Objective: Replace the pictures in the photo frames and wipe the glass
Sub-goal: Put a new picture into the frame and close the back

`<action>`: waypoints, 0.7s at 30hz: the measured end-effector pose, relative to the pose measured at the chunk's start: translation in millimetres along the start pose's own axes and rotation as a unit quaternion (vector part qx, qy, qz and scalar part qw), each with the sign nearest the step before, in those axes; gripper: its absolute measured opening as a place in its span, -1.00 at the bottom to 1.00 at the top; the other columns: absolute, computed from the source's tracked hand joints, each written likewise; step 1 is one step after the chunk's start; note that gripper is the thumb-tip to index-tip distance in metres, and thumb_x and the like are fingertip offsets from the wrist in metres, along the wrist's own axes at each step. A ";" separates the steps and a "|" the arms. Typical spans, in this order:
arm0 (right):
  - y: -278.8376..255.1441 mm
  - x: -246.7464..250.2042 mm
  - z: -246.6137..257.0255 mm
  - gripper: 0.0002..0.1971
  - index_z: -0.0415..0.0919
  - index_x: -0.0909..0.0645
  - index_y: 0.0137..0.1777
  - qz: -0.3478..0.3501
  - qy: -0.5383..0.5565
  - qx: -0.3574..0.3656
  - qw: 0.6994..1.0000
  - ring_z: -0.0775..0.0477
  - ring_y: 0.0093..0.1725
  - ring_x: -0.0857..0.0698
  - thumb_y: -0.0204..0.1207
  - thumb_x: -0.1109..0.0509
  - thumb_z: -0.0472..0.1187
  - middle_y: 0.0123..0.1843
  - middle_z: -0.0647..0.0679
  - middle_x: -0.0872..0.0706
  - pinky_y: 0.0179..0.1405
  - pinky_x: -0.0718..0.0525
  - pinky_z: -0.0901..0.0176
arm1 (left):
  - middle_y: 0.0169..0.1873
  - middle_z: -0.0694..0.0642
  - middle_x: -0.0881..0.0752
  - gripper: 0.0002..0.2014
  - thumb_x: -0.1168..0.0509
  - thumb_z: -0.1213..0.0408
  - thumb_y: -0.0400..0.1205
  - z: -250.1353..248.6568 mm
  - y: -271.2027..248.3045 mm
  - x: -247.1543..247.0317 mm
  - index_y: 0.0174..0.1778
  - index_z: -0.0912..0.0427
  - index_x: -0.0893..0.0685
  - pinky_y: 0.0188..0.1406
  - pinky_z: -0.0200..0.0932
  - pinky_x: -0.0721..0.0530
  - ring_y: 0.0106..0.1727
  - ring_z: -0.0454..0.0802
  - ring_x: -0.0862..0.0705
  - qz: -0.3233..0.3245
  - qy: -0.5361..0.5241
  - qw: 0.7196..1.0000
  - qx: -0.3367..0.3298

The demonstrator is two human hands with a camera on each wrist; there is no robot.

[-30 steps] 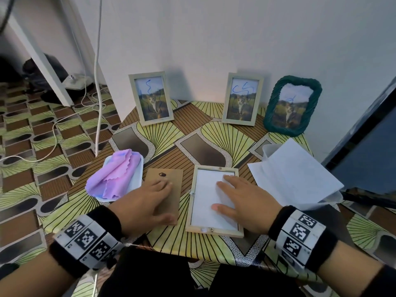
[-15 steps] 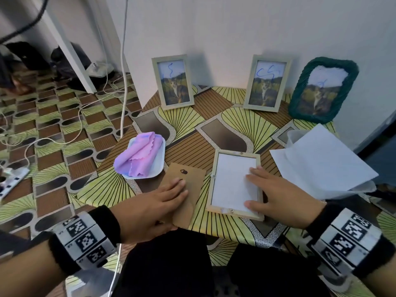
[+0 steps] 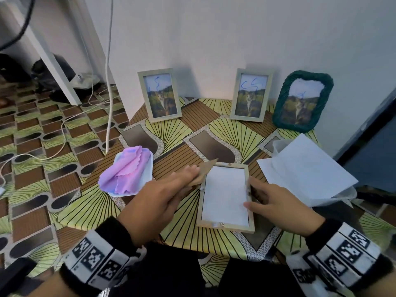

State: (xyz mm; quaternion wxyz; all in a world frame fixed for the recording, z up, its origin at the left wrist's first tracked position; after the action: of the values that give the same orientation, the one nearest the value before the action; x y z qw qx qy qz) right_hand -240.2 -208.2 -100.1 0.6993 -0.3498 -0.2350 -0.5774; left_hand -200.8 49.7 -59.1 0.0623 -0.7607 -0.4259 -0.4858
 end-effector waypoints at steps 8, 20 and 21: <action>4.3 4.8 -8.4 -0.52 0.12 -0.58 0.43 0.015 0.050 -0.028 0.998 -0.30 0.40 -0.59 0.51 -0.50 -0.16 0.43 -0.29 -0.61 0.44 -0.50 -0.28 | 0.72 -0.09 0.04 -0.49 -0.02 0.22 0.81 -12.3 24.2 -53.8 0.71 0.00 -0.15 0.70 -0.05 0.07 0.73 -0.05 0.17 0.259 0.231 0.931 -0.113; 8.7 5.0 -15.6 -0.30 -0.05 -0.43 0.61 0.026 0.029 -0.031 0.999 0.02 0.43 -0.60 0.46 -0.56 -0.23 0.56 0.02 -0.54 0.42 -0.58 -0.11 | 0.73 -0.09 -0.02 -0.45 0.04 0.00 0.82 -2.3 35.0 -80.1 0.73 -0.02 -0.01 0.71 0.09 0.11 0.74 0.00 0.16 0.343 0.299 0.874 -0.169; 9.2 4.7 -16.0 -0.29 -0.08 -0.42 0.62 0.028 0.022 -0.031 0.999 -0.02 0.42 -0.61 0.47 -0.56 -0.22 0.61 0.06 -0.46 0.42 -0.58 -0.09 | 0.73 -0.10 0.01 -0.44 0.04 0.00 0.82 -1.8 33.5 -80.0 0.73 -0.03 0.02 0.72 0.11 0.10 0.73 -0.02 0.19 0.351 0.291 0.874 -0.167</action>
State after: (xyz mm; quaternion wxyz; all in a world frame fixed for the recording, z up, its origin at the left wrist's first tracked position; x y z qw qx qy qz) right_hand -231.4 -222.5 -109.0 0.7090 -0.3650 -0.1916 -0.5721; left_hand -191.5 -19.3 -110.8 0.2219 -0.6835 -0.0066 -0.6954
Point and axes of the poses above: each hand's wrist, its own y-axis towards the middle knuckle, its own x-axis out of the back of the hand, z = x × y, the point moved 4 cm from there along y, towards the middle knuckle
